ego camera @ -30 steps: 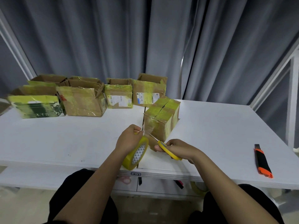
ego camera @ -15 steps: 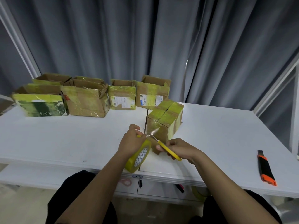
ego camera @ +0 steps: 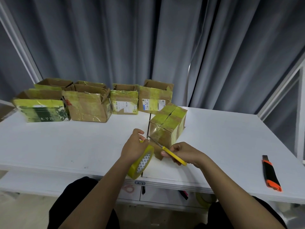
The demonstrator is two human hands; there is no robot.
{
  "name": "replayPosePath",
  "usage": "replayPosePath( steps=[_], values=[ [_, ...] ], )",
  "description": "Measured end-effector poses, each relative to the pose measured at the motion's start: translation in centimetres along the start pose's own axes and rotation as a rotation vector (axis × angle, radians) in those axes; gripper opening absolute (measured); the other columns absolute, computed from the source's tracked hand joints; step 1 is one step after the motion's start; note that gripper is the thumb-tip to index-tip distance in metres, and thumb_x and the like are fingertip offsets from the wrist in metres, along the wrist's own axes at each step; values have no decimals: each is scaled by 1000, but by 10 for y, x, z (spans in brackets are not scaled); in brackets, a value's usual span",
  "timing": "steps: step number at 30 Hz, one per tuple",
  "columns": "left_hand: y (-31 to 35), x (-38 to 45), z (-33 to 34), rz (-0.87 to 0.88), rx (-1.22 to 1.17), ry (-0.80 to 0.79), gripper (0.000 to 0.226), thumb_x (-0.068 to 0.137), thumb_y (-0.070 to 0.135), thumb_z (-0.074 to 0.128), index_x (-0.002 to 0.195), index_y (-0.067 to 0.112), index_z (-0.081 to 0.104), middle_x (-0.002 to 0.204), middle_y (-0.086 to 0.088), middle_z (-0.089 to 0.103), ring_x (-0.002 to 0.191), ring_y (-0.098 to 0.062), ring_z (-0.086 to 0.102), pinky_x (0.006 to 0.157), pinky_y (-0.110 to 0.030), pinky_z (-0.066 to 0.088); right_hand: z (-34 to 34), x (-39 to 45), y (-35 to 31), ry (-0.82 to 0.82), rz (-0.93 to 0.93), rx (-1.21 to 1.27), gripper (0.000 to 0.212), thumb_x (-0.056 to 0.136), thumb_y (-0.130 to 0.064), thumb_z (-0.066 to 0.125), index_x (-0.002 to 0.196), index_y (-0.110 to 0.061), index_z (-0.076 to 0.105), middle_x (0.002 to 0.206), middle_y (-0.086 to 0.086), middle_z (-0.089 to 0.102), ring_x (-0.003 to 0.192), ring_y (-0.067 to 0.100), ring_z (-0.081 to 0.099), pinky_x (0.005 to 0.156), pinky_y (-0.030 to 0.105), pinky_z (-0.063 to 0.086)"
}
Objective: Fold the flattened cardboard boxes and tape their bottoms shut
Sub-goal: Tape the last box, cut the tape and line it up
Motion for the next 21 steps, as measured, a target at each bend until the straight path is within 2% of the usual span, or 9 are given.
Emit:
replayPosePath(
  steps=[7,11,14,16,18,19,21],
  values=[
    [0,-4,-4,4,16,18,26,95,25,51,119,22,43,108,4,54,92,-15,55,78,-31,48,-13,8,12,11,116,-198,55,73,-62,71,70,-12,49,66,5,53,58,17,51,60,25,44],
    [3,-6,-6,2,21,30,26,95,25,51,120,22,44,109,4,53,93,-15,55,76,-28,47,-16,9,17,42,148,-595,57,74,-70,62,69,-14,50,76,0,52,72,16,49,62,26,37],
    [2,-5,-6,1,31,31,25,95,26,51,119,23,45,110,4,53,94,-15,55,76,-28,47,-18,8,22,76,155,-723,56,73,-71,62,79,-16,58,86,-1,57,81,18,53,67,28,40],
    [2,-5,-6,6,32,33,23,95,26,51,117,24,45,109,5,53,93,-15,55,77,-29,48,-21,5,26,124,121,-824,53,76,-68,62,86,-16,59,88,-2,57,83,19,54,67,28,40],
    [2,-5,-5,13,34,36,21,95,26,51,115,26,45,108,6,52,92,-15,54,78,-30,48,-26,2,33,219,64,-910,42,83,-56,59,92,-15,59,91,0,57,85,22,55,65,27,38],
    [2,-5,-5,15,36,37,19,95,26,50,114,26,45,108,6,52,91,-14,54,78,-30,48,-28,1,37,258,45,-935,35,86,-49,57,93,-14,59,91,1,56,87,23,56,65,26,38],
    [3,-6,-5,17,34,39,17,95,26,50,112,27,45,108,6,52,92,-14,54,78,-30,48,-31,-1,46,268,55,-950,27,86,-40,58,81,-14,54,82,-1,50,86,24,53,64,27,35]
  ],
)
Point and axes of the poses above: each hand's wrist, its own x-axis towards the middle knuckle, its own z-axis out of the palm, y = z × x, the point moved 8 cm from there along x, towards the middle knuckle
